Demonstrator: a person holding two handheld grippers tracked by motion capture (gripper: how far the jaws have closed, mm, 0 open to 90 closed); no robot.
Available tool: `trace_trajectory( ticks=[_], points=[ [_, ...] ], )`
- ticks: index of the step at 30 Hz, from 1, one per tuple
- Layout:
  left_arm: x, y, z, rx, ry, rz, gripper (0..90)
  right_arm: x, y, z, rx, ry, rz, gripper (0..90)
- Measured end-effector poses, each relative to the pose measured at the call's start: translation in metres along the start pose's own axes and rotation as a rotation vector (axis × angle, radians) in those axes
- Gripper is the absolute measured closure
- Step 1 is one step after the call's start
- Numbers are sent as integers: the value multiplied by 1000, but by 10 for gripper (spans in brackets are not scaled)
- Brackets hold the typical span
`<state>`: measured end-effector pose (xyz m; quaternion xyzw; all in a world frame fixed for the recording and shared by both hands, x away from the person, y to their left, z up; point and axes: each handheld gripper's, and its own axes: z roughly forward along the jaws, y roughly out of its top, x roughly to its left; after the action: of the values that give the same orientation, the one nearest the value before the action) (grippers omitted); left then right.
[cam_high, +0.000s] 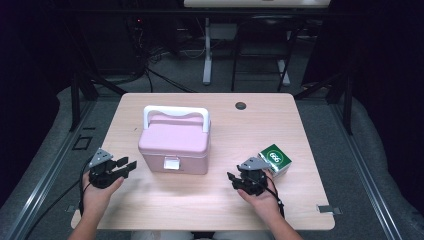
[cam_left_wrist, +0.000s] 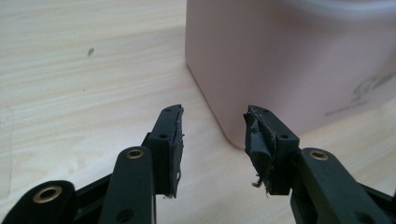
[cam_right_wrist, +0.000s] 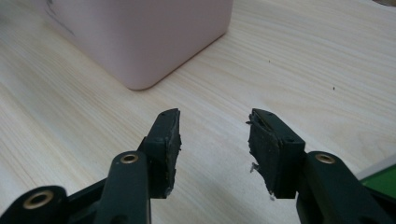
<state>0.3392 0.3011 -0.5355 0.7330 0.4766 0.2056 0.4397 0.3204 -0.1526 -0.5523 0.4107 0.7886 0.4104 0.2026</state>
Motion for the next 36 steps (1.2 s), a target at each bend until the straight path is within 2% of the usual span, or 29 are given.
trace_trajectory(
  ticks=[1,4,6,9,13,15,16,18,21,28,31,36],
  points=[
    [3,5,4,3,-1,-21,588,-2,5,2,-5,1,21,581],
    [4,8,10,4,0,-8,612,-5,9,5,-8,6,45,612],
    [6,12,18,24,-2,12,618,-8,14,10,-19,11,65,631],
    [9,14,26,1,-20,-6,631,-12,19,20,-32,22,95,654],
    [8,20,35,-5,-35,13,644,-10,25,39,-35,19,91,669],
    [7,20,37,-8,-43,13,652,-9,27,42,-33,19,87,674],
    [4,22,39,-5,-23,33,690,-7,28,47,-47,18,78,686],
    [4,21,40,-7,-24,25,709,-5,30,52,-48,13,76,697],
    [4,21,40,-6,-31,14,714,-4,31,55,-52,11,81,702],
    [-4,21,41,-7,-46,24,719,1,40,59,-80,16,76,703],
    [-8,21,41,-8,-48,28,718,-2,43,60,-93,9,96,703],
    [-13,22,41,-10,-66,23,715,-4,44,59,-96,11,100,708]
  ],
)
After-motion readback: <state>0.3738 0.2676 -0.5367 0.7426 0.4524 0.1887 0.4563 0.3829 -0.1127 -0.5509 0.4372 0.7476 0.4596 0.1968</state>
